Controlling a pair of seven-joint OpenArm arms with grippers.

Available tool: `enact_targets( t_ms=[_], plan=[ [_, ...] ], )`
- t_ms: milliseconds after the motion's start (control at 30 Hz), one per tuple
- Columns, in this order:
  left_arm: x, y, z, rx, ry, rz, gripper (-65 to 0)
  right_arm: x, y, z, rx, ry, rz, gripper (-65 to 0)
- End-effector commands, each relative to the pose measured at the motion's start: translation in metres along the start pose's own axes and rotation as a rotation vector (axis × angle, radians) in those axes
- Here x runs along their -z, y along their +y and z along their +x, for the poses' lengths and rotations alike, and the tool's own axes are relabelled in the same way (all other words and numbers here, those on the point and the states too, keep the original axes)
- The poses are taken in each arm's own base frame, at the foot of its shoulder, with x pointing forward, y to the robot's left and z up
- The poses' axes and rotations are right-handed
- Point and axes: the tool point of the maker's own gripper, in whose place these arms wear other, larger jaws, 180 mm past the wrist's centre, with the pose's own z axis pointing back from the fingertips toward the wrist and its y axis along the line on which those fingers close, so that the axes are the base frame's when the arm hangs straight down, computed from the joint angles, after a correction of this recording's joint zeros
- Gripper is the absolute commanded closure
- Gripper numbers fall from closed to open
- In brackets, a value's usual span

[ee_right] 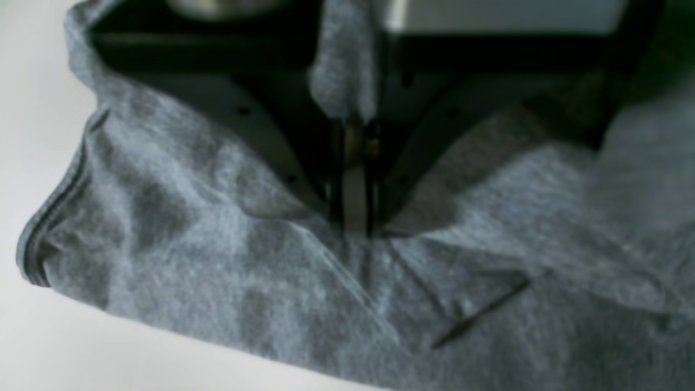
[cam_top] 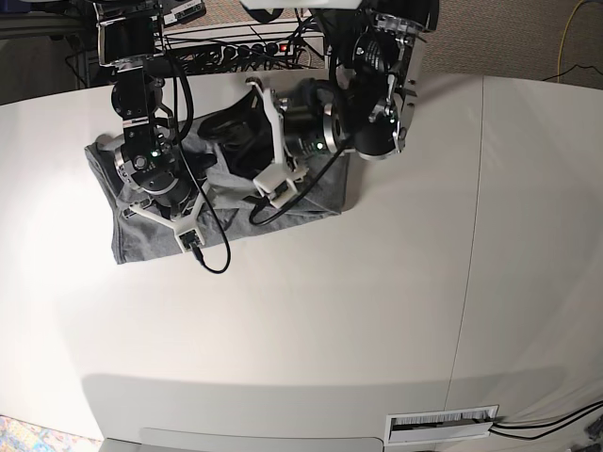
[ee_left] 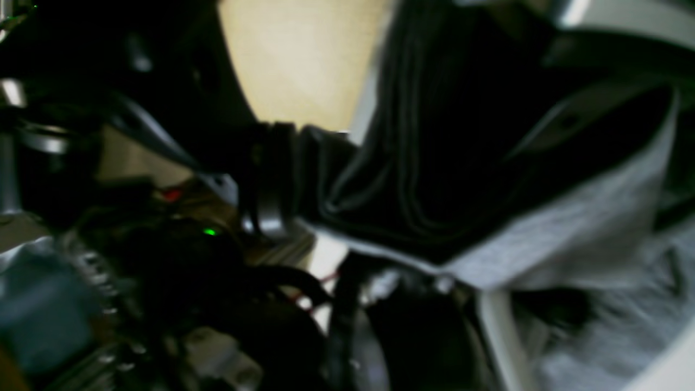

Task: Fold the T-shirt properly
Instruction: 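Press the folded end down beside the right gripper with the left gripper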

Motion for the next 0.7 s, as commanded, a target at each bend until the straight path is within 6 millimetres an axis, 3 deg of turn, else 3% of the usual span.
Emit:
enact_targets(
  t_ms=[0, 167, 433, 667],
  plan=[
    [0.004, -0.006, 0.025, 0.037, -0.074, -0.017, -27.9, -0.002, -0.002, 0.004, -0.005, -0.007, 0.001, 0.0],
    [0.004, 0.005, 0.030, 0.100, -0.044, 0.029, 0.0, -0.002, -0.003, 0.004, -0.006, -0.006, -0.002, 0.0],
    [-0.004, 0.020, 0.044, 0.141, -0.052, 0.082, 0.0, -0.002, -0.015, 0.000, -0.046, 0.014, -0.062, 0.0],
    [-0.046, 0.052, 0.060, 0.160, -0.104, 0.220, 0.0, -0.002, -0.015, 0.002, -0.048, 0.002, -0.064, 0.0]
  ],
)
